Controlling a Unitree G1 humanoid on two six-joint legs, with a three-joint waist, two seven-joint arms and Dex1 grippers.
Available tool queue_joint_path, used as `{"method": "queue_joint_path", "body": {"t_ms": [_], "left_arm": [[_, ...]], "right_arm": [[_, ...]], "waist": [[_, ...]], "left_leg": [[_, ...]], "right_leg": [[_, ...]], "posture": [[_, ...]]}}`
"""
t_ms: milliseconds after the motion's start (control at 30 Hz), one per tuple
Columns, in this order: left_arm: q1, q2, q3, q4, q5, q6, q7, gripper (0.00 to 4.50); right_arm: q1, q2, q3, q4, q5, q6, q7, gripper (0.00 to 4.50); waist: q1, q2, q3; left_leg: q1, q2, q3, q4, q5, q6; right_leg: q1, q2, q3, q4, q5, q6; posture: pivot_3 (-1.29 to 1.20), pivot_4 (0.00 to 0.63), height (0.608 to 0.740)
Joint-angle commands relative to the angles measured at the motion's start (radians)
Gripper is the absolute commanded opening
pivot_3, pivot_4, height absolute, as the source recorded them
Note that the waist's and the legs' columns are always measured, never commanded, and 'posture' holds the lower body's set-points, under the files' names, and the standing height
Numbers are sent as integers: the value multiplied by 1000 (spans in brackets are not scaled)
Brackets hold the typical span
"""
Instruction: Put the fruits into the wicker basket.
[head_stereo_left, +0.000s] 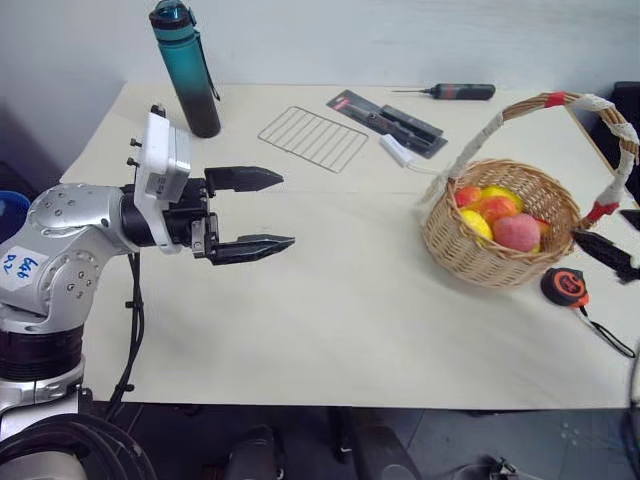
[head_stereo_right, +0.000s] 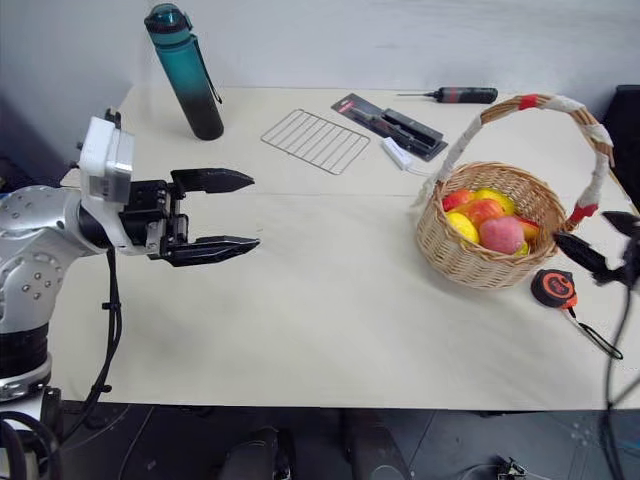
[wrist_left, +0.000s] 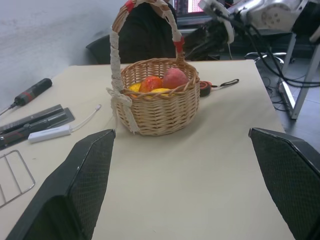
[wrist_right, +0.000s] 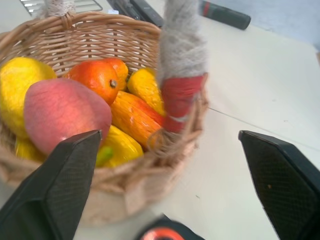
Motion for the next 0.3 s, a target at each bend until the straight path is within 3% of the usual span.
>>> {"method": "queue_joint_path", "body": {"t_ms": [33, 133, 300], "left_arm": [[-12, 19, 13, 7, -6, -11, -35, 4500], [-21, 24, 18, 24, 4, -12, -38, 4500], [-46, 2, 19, 12, -8, -9, -19, 4500]], "right_arm": [[82, -126, -187, 0, 77, 134, 218, 4469], [134, -187, -289, 30, 128, 258, 336, 4469], [130, -176, -296, -26, 155, 321, 335, 4469]], "waist": [[0, 0, 0], [-5, -1, 1], [-14, -4, 0]], "left_leg": [[2, 0, 0, -1, -2, 3], [9, 1, -1, -3, -3, 4], [11, 1, -1, -3, -4, 5]], "right_leg": [[2, 0, 0, -1, 0, 0], [12, 1, -1, -5, -1, 1], [20, 1, -1, -7, -4, 4]], "posture": [[0, 150, 740], [0, 150, 740], [0, 150, 740]]}}
